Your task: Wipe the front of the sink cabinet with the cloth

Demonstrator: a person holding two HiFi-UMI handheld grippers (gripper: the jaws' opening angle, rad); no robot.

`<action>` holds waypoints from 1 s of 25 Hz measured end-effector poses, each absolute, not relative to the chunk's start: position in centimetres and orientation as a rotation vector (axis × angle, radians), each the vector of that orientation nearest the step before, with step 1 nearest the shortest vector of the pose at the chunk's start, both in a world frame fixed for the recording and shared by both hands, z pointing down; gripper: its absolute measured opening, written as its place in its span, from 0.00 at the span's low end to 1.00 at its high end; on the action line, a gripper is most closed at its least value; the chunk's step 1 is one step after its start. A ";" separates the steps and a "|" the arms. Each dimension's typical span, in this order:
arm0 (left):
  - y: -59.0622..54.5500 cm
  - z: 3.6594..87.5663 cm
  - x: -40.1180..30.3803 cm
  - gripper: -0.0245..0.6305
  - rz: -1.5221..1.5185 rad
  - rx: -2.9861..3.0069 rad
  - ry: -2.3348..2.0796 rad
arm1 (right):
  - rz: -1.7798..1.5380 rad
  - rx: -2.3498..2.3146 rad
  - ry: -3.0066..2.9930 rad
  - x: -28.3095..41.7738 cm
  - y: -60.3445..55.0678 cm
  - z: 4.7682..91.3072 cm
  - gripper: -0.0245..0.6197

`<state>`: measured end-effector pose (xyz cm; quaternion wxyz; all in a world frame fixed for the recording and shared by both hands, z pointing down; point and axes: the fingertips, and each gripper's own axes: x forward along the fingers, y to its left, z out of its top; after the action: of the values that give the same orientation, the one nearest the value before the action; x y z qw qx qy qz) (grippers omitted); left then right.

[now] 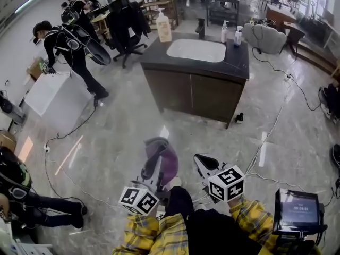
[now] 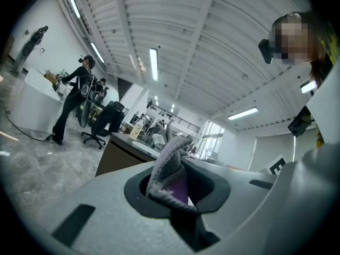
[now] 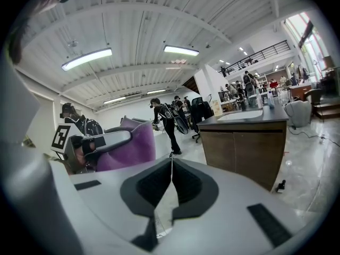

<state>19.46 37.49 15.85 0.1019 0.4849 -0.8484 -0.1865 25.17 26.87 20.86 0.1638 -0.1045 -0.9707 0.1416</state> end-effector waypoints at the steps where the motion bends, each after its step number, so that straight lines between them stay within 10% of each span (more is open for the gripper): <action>1: 37.3 15.9 19.0 0.11 -0.550 1.438 -2.502 | 0.401 -0.293 -2.768 24.8 26.8 20.9 0.05; 25: 35.2 18.1 2.1 0.11 -0.544 1.540 -2.379 | 0.391 -0.146 -2.745 9.1 25.6 22.4 0.05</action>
<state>2.12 35.19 18.12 0.1277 0.5293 -0.8177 -0.1869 9.14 25.57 22.41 0.1817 -0.0518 -0.9722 0.1385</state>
